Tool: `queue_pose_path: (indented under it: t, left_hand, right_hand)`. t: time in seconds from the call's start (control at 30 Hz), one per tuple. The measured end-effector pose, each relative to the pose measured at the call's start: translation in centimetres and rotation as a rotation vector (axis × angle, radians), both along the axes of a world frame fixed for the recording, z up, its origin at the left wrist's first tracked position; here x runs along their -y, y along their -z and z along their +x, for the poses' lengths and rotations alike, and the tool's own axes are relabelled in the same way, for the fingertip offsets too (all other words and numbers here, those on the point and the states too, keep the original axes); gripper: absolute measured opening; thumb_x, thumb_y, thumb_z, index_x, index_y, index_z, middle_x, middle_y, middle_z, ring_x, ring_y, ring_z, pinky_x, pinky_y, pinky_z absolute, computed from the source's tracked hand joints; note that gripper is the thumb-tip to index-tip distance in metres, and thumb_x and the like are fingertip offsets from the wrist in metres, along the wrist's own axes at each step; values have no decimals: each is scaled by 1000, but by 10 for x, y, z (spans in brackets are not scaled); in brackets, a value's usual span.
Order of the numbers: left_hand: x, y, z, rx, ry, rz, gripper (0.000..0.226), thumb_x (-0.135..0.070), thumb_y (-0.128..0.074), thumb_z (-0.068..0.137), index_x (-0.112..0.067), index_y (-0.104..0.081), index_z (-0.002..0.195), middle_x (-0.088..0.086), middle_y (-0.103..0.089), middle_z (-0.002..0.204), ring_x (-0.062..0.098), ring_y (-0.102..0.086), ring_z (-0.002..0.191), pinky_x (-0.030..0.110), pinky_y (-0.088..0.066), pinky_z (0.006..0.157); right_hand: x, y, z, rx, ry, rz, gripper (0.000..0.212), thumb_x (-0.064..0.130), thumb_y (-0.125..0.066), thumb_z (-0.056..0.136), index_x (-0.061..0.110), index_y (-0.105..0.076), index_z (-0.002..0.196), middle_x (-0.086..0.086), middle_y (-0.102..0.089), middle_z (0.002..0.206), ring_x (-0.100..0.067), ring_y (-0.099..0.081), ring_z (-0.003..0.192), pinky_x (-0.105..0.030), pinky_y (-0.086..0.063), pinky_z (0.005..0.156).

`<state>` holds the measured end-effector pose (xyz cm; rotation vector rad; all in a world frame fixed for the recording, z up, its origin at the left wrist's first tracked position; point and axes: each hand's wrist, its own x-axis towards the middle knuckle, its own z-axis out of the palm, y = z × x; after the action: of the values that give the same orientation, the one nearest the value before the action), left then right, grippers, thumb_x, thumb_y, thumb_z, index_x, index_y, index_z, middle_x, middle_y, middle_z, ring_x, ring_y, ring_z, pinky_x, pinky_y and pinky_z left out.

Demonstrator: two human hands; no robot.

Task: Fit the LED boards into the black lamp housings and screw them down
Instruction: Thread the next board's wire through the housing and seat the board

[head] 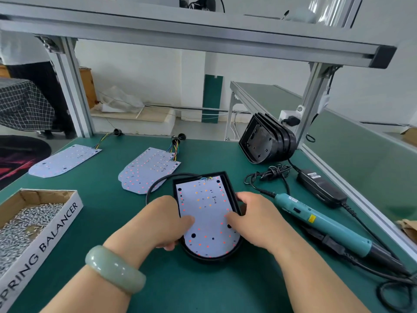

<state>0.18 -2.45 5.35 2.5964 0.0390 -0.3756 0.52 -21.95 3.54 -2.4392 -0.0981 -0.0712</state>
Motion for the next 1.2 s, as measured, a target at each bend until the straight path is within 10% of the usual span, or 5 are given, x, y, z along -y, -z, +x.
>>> queue_pose_path:
  t: [0.2,0.4,0.67,1.03,1.2]
  left_hand:
    - [-15,-1,4,44,80,-103,21,-30,-63,82,-15,-51,75,-3,-60,60,14,-56,50,24,-41,52]
    - [14,0,10,107,-147,-905,21,-14,-51,95,-27,-66,100,6,-67,78,22,-59,67,43,-57,65]
    - [19,1,25,125,-327,-872,24,-2,-48,87,-21,-62,85,7,-57,66,24,-51,58,37,-52,58]
    - [20,6,22,117,-262,-794,14,-6,-64,81,-20,-64,85,7,-73,83,31,-70,75,49,-59,72]
    - [21,10,27,55,-299,-736,14,2,-65,79,-11,-64,84,12,-71,84,29,-68,74,44,-59,73]
  right_hand:
    - [-3,-1,8,-73,194,437,40,36,-57,92,7,-56,64,14,-53,56,-8,-45,54,-26,-36,57]
    - [-13,1,10,-141,251,755,13,9,-53,87,5,-64,88,-7,-60,78,-18,-51,70,-33,-42,70]
    - [-24,-7,14,-139,292,812,18,3,-51,84,13,-64,77,-6,-49,69,-16,-41,61,-21,-36,51]
    - [-18,-1,20,-196,311,804,22,5,-55,81,-11,-59,97,-7,-53,74,-19,-45,66,-30,-37,64]
    - [-16,3,18,-219,209,403,14,16,-63,79,2,-66,79,-1,-63,72,-17,-54,60,-26,-43,57]
